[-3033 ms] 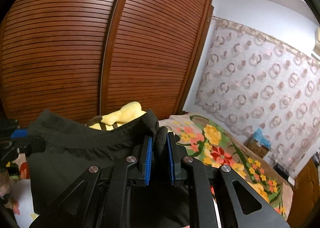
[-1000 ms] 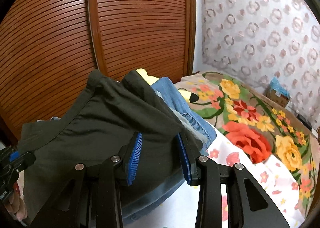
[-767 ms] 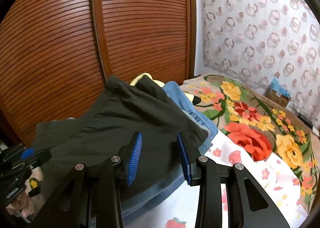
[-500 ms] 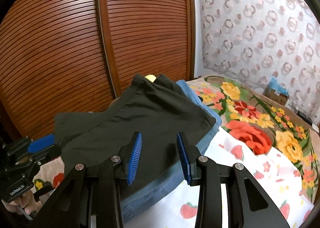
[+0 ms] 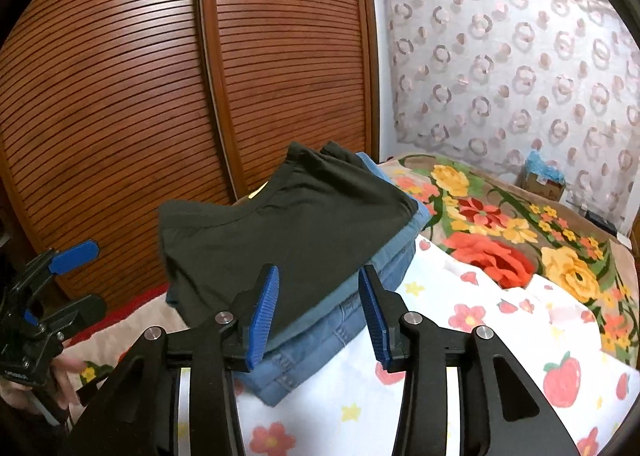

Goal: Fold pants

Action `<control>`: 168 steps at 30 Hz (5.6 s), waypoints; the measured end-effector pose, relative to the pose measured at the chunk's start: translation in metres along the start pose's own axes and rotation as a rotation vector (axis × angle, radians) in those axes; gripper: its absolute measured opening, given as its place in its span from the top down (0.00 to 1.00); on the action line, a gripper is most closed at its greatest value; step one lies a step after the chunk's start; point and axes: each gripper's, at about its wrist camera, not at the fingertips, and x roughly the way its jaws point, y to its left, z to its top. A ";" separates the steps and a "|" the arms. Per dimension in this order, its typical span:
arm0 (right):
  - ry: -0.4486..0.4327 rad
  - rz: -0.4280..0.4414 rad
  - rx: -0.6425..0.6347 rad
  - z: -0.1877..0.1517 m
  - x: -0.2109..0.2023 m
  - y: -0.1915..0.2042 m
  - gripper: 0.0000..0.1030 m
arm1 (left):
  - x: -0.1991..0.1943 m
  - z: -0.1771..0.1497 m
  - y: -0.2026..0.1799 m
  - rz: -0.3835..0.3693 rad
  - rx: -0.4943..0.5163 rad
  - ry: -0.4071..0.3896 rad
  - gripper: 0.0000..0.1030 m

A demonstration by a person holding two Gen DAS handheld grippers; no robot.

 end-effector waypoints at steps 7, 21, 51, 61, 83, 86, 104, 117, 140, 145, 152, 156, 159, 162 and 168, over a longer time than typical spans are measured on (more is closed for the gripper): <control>-0.020 -0.040 0.038 -0.017 -0.029 0.008 0.39 | -0.012 -0.007 -0.010 -0.005 0.031 0.025 0.00; -0.069 -0.192 0.059 -0.052 -0.102 0.044 0.06 | -0.036 -0.011 -0.036 -0.087 0.078 0.014 0.00; -0.111 -0.395 0.230 -0.111 -0.202 0.078 0.05 | -0.040 -0.026 -0.145 -0.248 0.157 0.080 0.00; -0.124 -0.468 0.288 -0.112 -0.217 0.087 0.05 | -0.045 -0.024 -0.168 -0.244 0.184 0.091 0.00; -0.217 -0.590 0.276 -0.114 -0.241 0.154 0.05 | -0.104 0.003 -0.170 -0.252 0.183 0.002 0.00; -0.217 -0.588 0.275 -0.119 -0.237 0.155 0.05 | -0.107 0.003 -0.170 -0.248 0.183 -0.008 0.00; -0.213 -0.584 0.270 -0.123 -0.241 0.144 0.05 | -0.108 0.006 -0.161 -0.237 0.167 -0.009 0.00; -0.215 -0.583 0.270 -0.124 -0.242 0.144 0.05 | -0.105 0.006 -0.158 -0.236 0.166 -0.008 0.00; -0.222 -0.575 0.267 -0.124 -0.241 0.146 0.05 | -0.101 -0.003 -0.148 -0.235 0.164 -0.013 0.00; -0.220 -0.577 0.268 -0.124 -0.241 0.146 0.05 | -0.101 -0.004 -0.148 -0.234 0.162 -0.011 0.00; -0.221 -0.576 0.266 -0.125 -0.241 0.146 0.05 | -0.101 -0.003 -0.148 -0.235 0.163 -0.011 0.00; -0.221 -0.577 0.266 -0.125 -0.241 0.146 0.05 | -0.101 -0.002 -0.148 -0.235 0.164 -0.012 0.00; -0.221 -0.577 0.266 -0.125 -0.241 0.146 0.05 | -0.101 -0.002 -0.148 -0.236 0.163 -0.011 0.00; -0.221 -0.577 0.266 -0.125 -0.241 0.146 0.05 | -0.101 -0.001 -0.149 -0.235 0.163 -0.010 0.00; -0.221 -0.576 0.266 -0.126 -0.241 0.145 0.05 | -0.101 -0.001 -0.149 -0.236 0.163 -0.010 0.00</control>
